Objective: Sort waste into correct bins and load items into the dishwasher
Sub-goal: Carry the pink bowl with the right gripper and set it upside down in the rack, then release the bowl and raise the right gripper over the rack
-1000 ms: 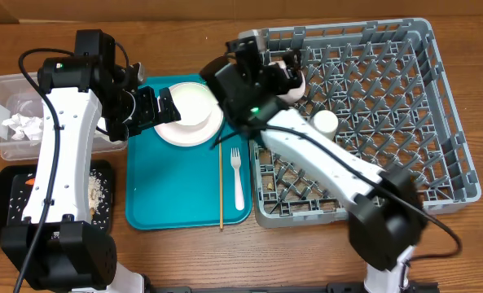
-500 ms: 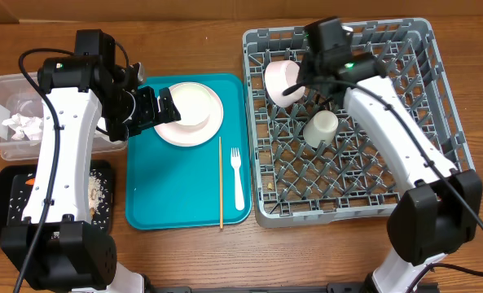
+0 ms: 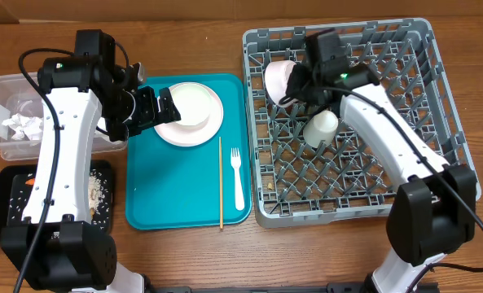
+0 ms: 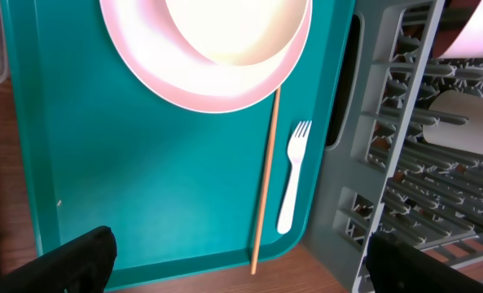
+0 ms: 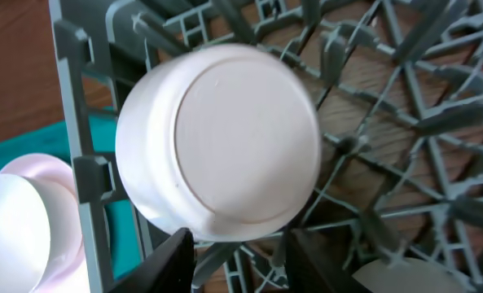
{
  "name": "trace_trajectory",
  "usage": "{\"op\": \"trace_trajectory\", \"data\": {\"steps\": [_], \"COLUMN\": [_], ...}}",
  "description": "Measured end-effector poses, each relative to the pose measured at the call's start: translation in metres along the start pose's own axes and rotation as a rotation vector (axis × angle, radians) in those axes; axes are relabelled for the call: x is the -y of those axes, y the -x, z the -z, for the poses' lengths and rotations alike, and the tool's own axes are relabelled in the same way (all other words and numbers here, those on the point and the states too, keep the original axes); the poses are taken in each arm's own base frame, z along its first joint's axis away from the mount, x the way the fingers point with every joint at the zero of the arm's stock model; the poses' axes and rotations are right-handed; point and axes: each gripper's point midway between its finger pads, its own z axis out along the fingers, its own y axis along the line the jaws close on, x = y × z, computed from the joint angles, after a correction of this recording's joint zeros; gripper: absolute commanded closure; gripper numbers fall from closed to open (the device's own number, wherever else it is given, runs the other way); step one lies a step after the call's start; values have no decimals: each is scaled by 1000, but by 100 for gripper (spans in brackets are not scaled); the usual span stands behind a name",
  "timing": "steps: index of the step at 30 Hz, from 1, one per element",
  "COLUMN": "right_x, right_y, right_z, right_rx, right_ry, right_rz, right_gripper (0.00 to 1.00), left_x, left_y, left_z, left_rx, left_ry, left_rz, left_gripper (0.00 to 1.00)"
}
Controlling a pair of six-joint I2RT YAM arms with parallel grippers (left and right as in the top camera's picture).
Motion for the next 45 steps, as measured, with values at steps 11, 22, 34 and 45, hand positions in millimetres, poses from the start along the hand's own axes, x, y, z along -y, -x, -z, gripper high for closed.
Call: {"op": "trace_trajectory", "data": {"steps": [11,22,34,45], "right_x": [-9,-13,-26,-24], "right_y": [-21,-21,13,11], "right_z": [-17,-18,2,-26], "right_rx": [-4,2,121,110], "right_ry": [29,37,56,46], "right_rz": [30,96,135,125], "right_gripper": [50,63,79,79], "left_x": [0,0,0,0], "left_y": [0,0,0,0], "left_z": [0,0,0,0], "left_rx": [0,0,0,1], "left_ry": [0,0,0,-1], "left_rz": [0,0,0,0], "left_gripper": [0,0,0,0]}}
